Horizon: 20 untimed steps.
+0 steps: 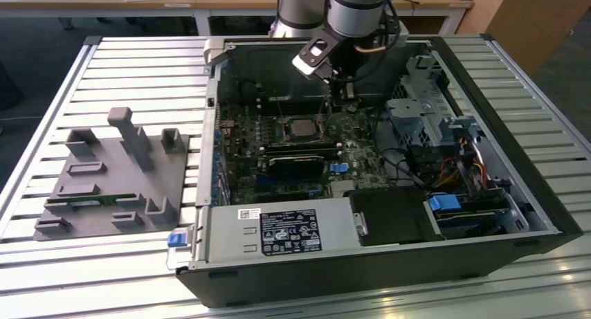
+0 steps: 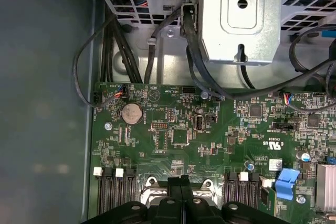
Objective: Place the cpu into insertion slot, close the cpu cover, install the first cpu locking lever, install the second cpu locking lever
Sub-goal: 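Close the cpu cover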
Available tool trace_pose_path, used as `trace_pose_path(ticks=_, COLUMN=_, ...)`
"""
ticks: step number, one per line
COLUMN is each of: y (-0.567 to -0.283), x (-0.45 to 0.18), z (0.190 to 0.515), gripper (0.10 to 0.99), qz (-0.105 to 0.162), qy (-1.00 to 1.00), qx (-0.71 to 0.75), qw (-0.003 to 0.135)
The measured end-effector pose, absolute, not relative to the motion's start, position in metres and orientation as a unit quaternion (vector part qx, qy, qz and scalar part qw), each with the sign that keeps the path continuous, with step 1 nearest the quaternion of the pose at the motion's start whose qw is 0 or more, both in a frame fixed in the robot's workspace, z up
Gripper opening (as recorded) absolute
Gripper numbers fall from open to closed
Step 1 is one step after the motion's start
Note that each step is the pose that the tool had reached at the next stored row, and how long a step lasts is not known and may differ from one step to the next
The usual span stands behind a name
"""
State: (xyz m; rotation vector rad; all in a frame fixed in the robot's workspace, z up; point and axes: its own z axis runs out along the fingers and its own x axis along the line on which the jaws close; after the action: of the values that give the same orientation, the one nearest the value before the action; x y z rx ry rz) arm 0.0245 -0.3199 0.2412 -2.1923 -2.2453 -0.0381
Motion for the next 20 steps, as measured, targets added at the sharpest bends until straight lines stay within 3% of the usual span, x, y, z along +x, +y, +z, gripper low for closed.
trace_pose_path(ticks=20, y=-0.3199, x=0.0193, z=0.2402, gripper=0.106, qz=-0.012, qy=-0.715, qx=-0.699, qw=0.002)
